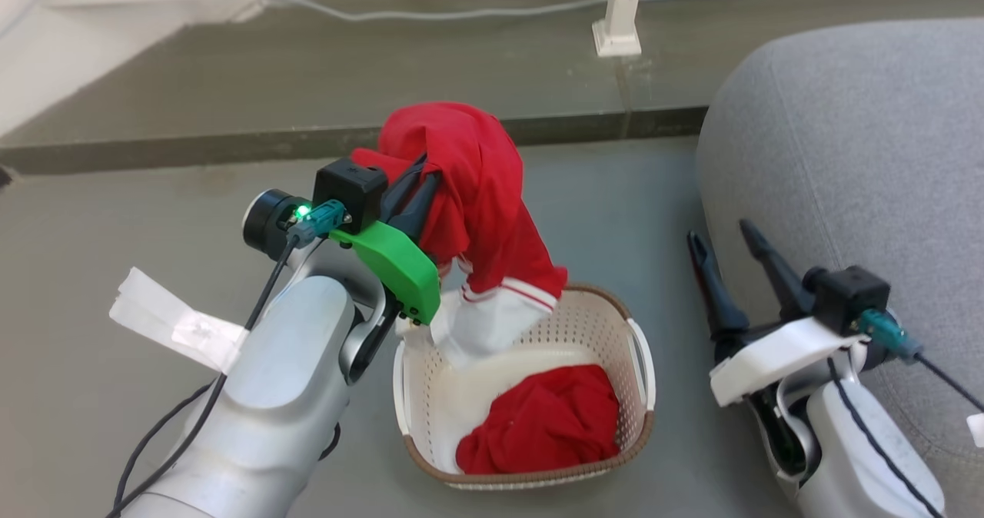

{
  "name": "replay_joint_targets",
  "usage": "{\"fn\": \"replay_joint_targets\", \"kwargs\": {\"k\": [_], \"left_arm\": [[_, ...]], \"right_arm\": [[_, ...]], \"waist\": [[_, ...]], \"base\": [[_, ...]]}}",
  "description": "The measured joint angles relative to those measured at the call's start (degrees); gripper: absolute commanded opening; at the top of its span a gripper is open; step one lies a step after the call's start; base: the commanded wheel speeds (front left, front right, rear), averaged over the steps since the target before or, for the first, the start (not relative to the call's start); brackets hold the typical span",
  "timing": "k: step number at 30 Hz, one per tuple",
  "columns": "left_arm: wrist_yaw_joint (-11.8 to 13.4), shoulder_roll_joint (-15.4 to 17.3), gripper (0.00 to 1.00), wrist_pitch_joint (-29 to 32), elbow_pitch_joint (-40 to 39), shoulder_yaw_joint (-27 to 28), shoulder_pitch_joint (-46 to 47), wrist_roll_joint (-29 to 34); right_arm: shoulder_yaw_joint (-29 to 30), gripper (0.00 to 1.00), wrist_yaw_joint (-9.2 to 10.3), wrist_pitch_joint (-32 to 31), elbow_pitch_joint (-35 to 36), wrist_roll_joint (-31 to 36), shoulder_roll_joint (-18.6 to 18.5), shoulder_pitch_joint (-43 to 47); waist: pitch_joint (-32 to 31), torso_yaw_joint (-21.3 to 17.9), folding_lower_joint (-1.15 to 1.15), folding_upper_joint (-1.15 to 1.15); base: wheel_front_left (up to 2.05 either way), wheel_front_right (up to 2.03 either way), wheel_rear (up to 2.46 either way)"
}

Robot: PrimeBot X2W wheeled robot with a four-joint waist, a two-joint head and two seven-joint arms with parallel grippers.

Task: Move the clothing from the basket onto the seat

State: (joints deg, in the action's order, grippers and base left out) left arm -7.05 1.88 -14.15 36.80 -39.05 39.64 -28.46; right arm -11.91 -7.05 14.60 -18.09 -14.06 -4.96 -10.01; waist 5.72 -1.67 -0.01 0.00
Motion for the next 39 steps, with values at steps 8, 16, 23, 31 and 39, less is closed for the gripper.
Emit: {"fn": "replay_joint_targets", "kwargs": {"k": [8,16,23,31,39], "left_arm": [[0.01,0.0,0.0,-0.03,-2.85,-1.11,-1.49,-0.78],[0.01,0.01,0.0,0.57,-5.55,-3.25,-3.57,-2.22],[0.05,0.02,0.0,1.57,-8.04,-4.72,-4.44,-2.65],[0.75,0.02,0.0,2.7,-10.21,-5.84,-4.85,-3.13],[1.54,0.23,0.0,3.83,-12.82,-6.83,-5.92,-3.22]], "right_arm": [[-5.26,1.0,-0.01,0.0,-0.22,-0.01,0.24,1.49],[-14.24,1.0,-0.01,-0.1,0.23,-1.29,0.63,2.3],[-21.85,1.0,-0.02,-1.02,0.91,-3.81,0.82,2.32],[-24.09,1.0,-0.02,-1.41,-0.51,-4.69,0.9,1.97],[-24.32,1.0,-0.02,-1.51,-3.55,-6.03,1.08,-2.02]], "waist": [[-3.35,0.87,0.0,0.0],[-5.76,2.04,0.0,0.0],[-7.03,3.46,0.0,0.0],[-8.02,4.77,0.0,0.0],[-8.5,5.73,0.0,0.0]], "base": [[0.0,0.0,0.0],[0.0,0.0,0.0],[0.0,0.0,0.0],[0.0,0.0,0.0],[0.0,0.0,0.0]]}}
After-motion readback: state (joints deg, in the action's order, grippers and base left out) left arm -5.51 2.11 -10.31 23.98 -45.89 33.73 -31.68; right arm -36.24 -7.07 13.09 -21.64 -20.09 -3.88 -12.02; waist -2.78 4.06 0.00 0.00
